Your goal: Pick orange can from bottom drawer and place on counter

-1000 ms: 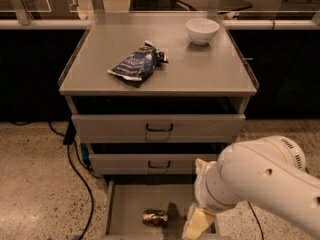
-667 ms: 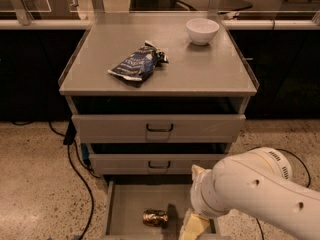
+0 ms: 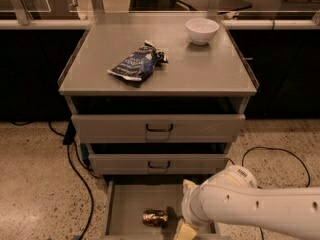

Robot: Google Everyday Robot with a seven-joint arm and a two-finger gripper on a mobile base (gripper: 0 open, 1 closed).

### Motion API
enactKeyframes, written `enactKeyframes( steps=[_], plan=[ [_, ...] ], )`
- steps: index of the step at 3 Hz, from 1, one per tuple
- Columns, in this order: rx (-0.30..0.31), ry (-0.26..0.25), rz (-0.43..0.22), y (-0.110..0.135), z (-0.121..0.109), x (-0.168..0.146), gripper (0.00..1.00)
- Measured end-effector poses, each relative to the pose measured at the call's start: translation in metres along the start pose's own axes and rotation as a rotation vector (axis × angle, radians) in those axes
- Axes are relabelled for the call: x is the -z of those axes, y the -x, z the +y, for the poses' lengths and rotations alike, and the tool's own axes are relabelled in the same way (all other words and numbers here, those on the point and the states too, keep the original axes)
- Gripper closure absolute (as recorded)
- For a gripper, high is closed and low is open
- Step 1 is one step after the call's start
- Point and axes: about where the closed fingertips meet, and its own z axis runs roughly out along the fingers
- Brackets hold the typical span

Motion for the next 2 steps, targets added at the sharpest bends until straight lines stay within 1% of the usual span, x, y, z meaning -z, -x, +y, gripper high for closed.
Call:
enactKeyframes(
  steps=[1, 2],
  plan=[
    [0.003, 0.044, -0.032, -0.0043, -0.0019, -0.0793, 0.0],
    [0.004, 0.039, -0.039, -0.0055, -0.0034, -0.0816, 0.0]
  ],
)
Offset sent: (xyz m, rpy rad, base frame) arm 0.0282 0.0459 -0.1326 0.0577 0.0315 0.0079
